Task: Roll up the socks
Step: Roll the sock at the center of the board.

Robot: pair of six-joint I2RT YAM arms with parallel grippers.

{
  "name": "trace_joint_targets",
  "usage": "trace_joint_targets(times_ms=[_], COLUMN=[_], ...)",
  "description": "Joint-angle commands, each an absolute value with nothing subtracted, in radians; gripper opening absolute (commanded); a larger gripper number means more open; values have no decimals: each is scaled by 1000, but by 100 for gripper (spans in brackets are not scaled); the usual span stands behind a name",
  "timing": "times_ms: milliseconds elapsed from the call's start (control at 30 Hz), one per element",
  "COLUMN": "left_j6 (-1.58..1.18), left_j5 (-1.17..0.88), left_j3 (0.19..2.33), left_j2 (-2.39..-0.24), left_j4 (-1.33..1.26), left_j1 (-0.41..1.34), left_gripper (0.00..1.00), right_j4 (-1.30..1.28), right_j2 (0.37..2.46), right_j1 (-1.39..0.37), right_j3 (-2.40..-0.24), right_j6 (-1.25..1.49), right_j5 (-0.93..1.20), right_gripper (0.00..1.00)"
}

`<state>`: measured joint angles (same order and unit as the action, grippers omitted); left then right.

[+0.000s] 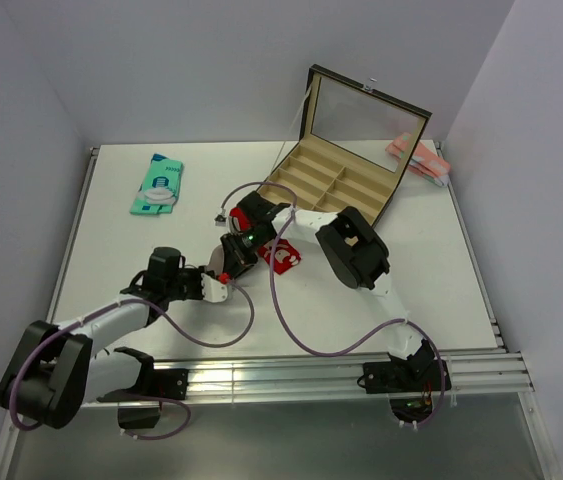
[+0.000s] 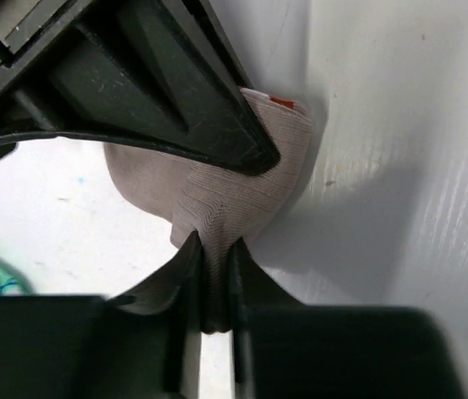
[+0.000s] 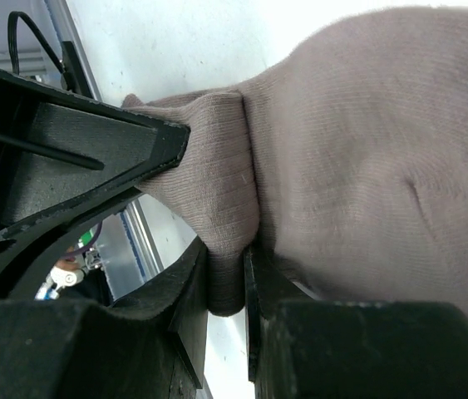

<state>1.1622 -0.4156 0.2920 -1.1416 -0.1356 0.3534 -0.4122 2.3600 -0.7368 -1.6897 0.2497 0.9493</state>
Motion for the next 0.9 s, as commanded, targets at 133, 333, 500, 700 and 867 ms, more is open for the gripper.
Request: trace_joint_targets(times_ms=[133, 333, 500, 700, 867], left_j6=[1078, 1091, 1077, 1036, 1000], left_j5=[-477, -534, -541, -569, -597], left_j3=[532, 713, 802, 860, 929], left_j2=[-1273, -1390, -1468, -1557, -1652], left_j4=[199, 460, 623, 712, 781], left_j1=[370, 376, 388, 388, 387], left_gripper=[3, 0, 0, 0, 0], right_j4=[-401, -325, -204, -23, 164], right_j2=[2343, 2290, 2188, 2019, 1838], right_j1=[-735, -735, -732, -729, -729], right_j3=[-1599, -1536, -1431, -1250, -1039], right_j6=[256, 311, 385, 463, 500], right_j5=[881, 827, 723, 537, 388], right_gripper=[16, 30, 43, 50, 54])
